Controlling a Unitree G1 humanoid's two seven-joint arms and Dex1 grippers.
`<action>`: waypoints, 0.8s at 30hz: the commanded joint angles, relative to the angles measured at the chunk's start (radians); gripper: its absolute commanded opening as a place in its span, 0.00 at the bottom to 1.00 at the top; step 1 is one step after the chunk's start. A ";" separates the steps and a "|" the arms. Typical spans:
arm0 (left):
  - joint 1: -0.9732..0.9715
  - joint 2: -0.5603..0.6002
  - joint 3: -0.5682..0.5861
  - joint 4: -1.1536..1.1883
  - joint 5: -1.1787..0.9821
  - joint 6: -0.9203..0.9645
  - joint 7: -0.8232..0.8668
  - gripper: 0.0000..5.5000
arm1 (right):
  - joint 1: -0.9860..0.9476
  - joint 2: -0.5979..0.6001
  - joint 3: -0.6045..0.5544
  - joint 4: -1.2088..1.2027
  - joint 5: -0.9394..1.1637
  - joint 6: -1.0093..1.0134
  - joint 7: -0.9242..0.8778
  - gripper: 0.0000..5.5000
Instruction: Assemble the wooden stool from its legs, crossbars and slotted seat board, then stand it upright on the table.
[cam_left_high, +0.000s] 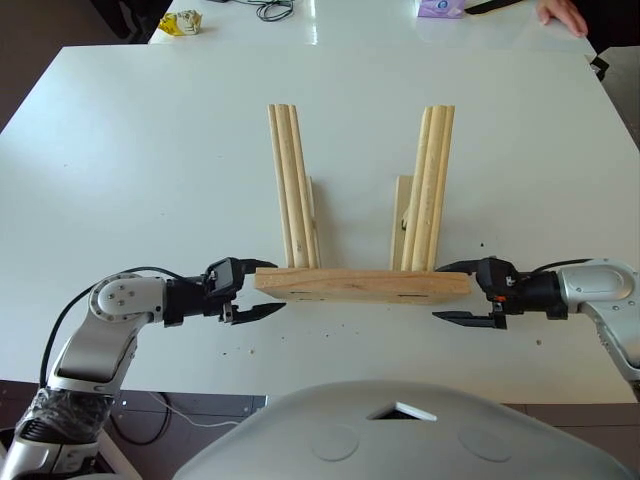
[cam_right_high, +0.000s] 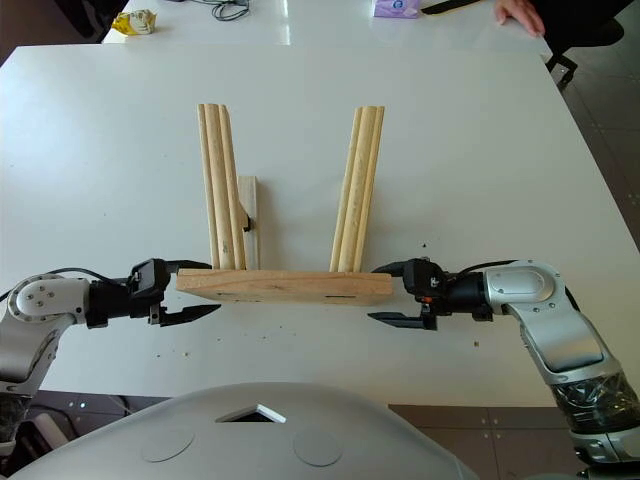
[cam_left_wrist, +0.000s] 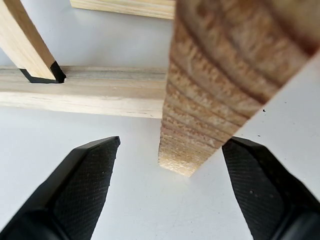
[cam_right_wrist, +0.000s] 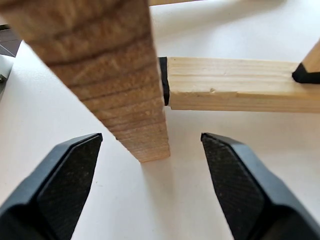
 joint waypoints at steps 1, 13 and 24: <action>-0.022 0.001 -0.034 0.004 0.005 -0.009 -0.009 0.66 | -0.008 0.002 0.019 0.002 -0.015 -0.007 -0.006 0.67; -0.042 -0.009 -0.091 0.060 0.030 -0.061 0.007 0.67 | -0.072 0.043 0.065 0.069 -0.039 -0.004 -0.036 0.56; -0.035 -0.029 -0.114 0.066 0.040 -0.070 0.028 0.37 | -0.059 0.032 0.068 0.063 -0.022 -0.006 0.017 0.27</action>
